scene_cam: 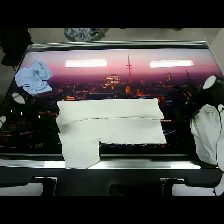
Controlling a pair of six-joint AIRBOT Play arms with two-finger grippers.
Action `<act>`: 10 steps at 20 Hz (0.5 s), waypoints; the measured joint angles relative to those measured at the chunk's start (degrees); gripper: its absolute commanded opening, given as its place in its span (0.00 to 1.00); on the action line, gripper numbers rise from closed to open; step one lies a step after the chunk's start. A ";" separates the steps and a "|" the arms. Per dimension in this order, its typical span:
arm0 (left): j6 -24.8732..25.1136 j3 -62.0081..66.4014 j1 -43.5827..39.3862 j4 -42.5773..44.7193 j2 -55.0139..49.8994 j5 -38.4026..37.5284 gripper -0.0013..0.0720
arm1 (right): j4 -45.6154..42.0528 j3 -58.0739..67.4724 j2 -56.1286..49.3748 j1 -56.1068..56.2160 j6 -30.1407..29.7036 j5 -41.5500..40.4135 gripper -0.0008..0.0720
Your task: Fold the shirts.
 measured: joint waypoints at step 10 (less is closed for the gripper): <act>5.75 -31.91 -0.09 -9.97 14.19 12.52 0.34 | -1.05 -19.91 10.95 -1.29 -1.51 -5.90 0.70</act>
